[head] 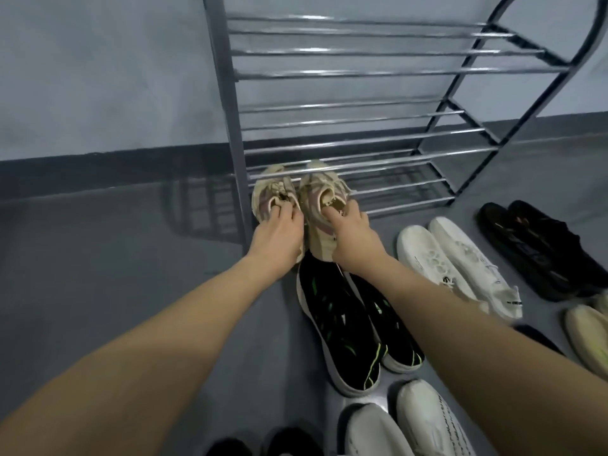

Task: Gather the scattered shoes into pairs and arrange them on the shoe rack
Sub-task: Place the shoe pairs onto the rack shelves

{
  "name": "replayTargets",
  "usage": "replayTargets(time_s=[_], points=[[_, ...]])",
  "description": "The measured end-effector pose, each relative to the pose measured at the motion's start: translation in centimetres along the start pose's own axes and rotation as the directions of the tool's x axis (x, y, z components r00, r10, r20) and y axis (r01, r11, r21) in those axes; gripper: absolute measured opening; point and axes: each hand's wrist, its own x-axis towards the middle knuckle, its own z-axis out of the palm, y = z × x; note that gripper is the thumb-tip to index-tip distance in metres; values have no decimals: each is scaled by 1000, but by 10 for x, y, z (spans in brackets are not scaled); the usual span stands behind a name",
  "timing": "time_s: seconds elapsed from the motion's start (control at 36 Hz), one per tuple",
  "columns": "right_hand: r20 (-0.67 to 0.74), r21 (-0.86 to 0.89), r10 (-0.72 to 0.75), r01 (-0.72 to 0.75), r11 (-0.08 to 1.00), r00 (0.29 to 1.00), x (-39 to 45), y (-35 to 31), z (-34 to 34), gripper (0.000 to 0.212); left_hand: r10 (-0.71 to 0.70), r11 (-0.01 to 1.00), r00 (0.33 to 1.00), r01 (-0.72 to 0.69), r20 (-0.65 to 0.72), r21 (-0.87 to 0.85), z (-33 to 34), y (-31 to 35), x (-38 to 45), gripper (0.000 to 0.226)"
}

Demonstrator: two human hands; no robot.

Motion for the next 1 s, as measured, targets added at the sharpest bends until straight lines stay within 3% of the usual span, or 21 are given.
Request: replayTargets(time_s=[0.19, 0.53, 0.61, 0.72, 0.83, 0.92, 1.0], points=[[20, -58, -18, 19, 998, 1000, 15, 11, 14, 61, -14, 1000, 1000, 14, -25, -1, 19, 2, 9, 54], [-12, -70, -157, 156, 985, 987, 79, 18, 32, 67, -180, 984, 983, 179, -45, -18, 32, -18, 56, 59], [4, -26, -153, 153, 988, 988, 92, 16, 37, 64, -234, 972, 972, 234, 6, -33, 35, -19, 62, 53], [88, 47, -126, 122, 991, 988, 101, 17, 46, 61, -311, 933, 932, 337, 188, -125, 43, -25, 66, 57], [142, 79, -146, 136, 988, 979, 102, 24, 55, 70, -313, 948, 906, 319, 284, 26, 54, -24, 68, 82], [162, 90, -170, 158, 983, 972, 105, 29, 63, 76, -318, 945, 918, 288, 239, 153, 59, -20, 71, 66], [144, 93, -195, 183, 979, 970, 107, 30, 66, 67, -311, 941, 932, 273, 187, 203, 59, -18, 74, 48]])
